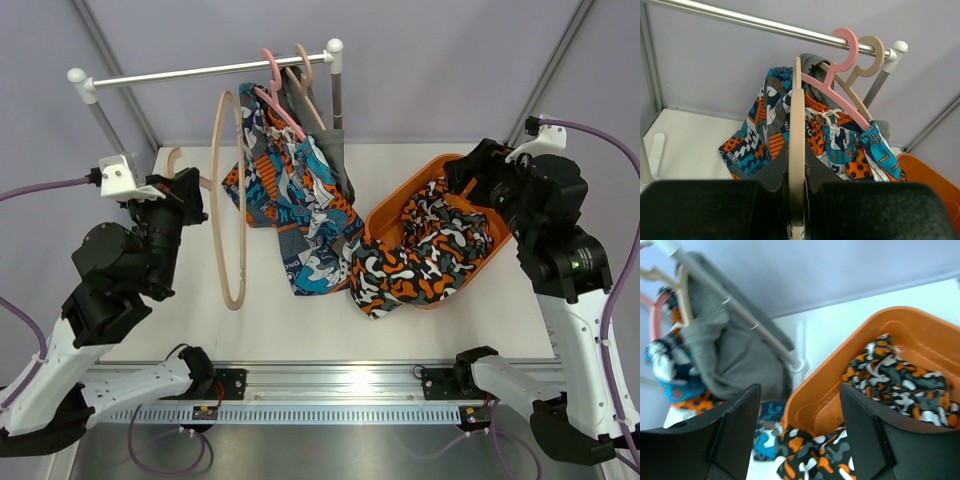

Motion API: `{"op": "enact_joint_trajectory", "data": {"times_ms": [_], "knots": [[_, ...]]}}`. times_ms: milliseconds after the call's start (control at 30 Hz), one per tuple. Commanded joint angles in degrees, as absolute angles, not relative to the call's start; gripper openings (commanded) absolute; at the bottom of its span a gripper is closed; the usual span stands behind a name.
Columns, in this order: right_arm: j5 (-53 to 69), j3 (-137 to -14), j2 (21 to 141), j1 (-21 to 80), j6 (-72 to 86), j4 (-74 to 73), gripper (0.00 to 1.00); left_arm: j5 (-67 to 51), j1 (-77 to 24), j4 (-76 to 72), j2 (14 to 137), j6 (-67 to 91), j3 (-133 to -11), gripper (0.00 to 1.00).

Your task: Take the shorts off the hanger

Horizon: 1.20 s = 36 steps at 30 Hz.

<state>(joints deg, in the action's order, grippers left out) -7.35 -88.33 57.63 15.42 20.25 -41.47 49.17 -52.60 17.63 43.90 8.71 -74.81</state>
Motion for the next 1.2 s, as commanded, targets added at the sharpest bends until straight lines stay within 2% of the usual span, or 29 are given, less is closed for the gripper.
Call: {"op": "enact_joint_trajectory", "data": {"times_ms": [0,133,267,500,633,900,1167], "knots": [[3.9,-89.6,57.5,15.4,19.1,-41.3,0.72,53.0,-52.6,23.7,48.8,10.2,-83.3,0.00],[6.0,-88.8,55.8,15.4,19.1,-41.4,0.71,49.6,-50.5,33.6,58.0,10.3,-95.1,0.00],[8.8,-86.9,54.1,15.4,19.4,-40.7,0.70,34.5,-37.8,42.4,69.4,14.3,-108.6,0.00],[11.0,-85.3,53.5,15.4,18.3,-40.3,0.69,21.5,-23.8,50.1,84.9,16.4,-125.7,0.00],[11.3,-85.4,53.4,15.4,17.2,-40.4,0.69,16.3,-17.7,50.3,88.9,17.8,-129.7,0.00],[12.4,-83.4,53.9,15.4,16.4,-39.0,0.67,14.4,-10.5,46.9,91.1,17.6,-129.6,0.00],[13.4,-81.7,54.1,15.5,17.2,-37.6,0.65,13.3,-6.5,42.5,89.8,17.8,-123.6,0.00]]}}
